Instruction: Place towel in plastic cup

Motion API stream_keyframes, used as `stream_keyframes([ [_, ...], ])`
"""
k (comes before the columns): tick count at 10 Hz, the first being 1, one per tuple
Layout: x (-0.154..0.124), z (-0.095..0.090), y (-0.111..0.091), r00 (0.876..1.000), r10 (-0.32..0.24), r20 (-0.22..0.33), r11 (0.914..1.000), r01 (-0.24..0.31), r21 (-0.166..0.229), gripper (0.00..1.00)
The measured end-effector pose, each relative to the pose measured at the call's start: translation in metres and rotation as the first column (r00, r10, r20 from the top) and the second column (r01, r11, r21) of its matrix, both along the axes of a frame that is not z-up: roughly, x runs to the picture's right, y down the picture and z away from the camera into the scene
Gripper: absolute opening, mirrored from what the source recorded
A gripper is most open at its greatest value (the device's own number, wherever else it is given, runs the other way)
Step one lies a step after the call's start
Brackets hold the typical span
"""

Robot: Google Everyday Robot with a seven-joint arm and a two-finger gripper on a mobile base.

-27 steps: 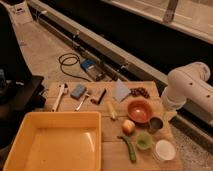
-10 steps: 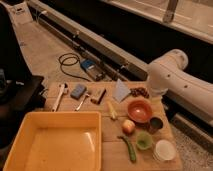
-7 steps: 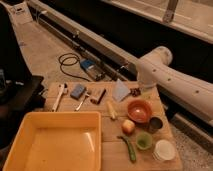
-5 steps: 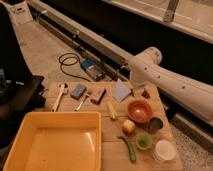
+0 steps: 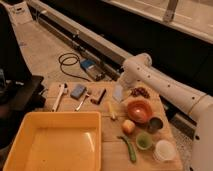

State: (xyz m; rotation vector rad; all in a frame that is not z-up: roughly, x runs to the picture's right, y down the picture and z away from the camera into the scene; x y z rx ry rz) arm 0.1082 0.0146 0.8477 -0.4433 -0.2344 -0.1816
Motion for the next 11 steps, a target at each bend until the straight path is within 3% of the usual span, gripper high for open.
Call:
stream_keyframes([
  [3,0.001,-0.001,0.001,1.0,0.0,-0.001,1.0,0.0,0.001,0.65],
  [7,0.018,-0.008,0.008,0.998,-0.004,-0.059,0.9997,0.006,0.024,0.65],
  [10,0.024,0.023,-0.006,0.998,0.048,-0.031,0.9985,-0.047,0.028,0.65],
  [11,0.025,0.041,-0.013,0.998,0.067,-0.017,0.9976,-0.066,0.022,0.65],
])
